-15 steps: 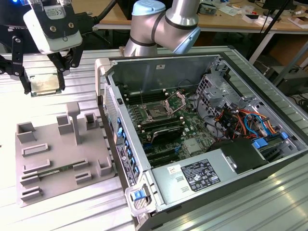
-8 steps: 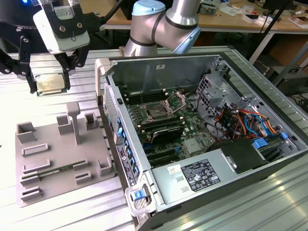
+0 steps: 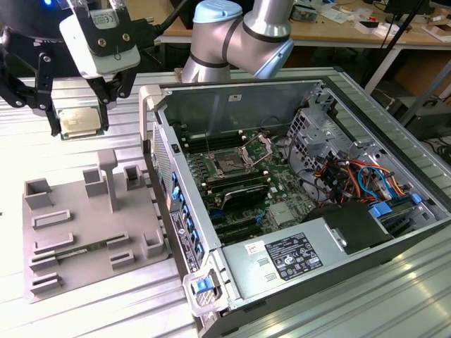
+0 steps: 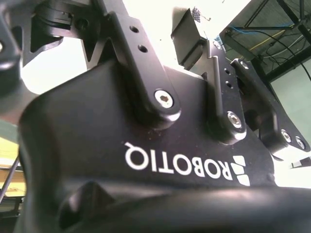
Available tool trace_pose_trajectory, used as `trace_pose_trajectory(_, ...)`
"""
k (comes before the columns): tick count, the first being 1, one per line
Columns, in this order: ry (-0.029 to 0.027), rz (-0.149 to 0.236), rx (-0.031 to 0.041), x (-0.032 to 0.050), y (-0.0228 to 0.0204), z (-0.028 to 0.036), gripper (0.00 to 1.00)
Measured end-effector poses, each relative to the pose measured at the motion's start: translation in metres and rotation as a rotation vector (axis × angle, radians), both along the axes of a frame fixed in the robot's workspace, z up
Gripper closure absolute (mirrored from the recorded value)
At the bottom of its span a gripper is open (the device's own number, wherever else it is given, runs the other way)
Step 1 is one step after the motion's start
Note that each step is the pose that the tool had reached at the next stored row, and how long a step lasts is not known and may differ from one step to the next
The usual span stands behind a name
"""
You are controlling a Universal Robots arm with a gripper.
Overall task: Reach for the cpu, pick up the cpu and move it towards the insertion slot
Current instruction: 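Pick up the cpu and move it towards the insertion slot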
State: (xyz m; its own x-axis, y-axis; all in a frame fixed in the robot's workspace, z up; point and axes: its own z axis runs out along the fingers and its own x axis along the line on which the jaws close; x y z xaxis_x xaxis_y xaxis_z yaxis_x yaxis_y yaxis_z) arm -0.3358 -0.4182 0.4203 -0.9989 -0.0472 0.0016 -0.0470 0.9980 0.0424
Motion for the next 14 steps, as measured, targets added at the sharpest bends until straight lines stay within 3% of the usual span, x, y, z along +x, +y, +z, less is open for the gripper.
trace_pose_trajectory(14,0.0003,0.0,0.0,0.0174,0.0,0.0,0.45)
